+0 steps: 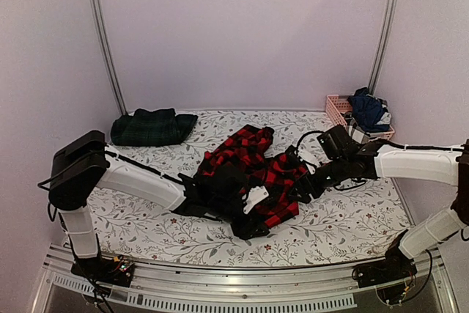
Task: Fold and stack the mixed laundry pile
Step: Flatten out the crumpled T-shirt at the center of the board.
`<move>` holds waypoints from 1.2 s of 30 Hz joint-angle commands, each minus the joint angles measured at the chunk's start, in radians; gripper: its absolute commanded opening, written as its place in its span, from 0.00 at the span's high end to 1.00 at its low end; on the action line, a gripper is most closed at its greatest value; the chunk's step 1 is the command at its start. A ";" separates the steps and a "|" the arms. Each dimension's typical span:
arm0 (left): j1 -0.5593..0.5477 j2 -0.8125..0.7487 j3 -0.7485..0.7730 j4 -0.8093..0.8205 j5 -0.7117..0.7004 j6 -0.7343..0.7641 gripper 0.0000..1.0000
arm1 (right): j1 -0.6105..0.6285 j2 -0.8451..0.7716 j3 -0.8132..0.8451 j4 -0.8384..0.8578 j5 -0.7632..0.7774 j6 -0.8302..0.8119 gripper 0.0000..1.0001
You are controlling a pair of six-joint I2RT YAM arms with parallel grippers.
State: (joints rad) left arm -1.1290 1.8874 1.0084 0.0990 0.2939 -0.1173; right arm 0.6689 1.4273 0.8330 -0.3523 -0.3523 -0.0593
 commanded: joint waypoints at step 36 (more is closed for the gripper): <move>0.368 0.303 0.010 0.281 0.759 -0.449 1.00 | 0.314 0.029 -0.092 0.247 0.446 -0.202 0.25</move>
State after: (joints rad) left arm -0.7750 2.1498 1.0092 0.4030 1.0233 -0.5446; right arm 0.9371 1.4216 0.7570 -0.1619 -0.0845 -0.1539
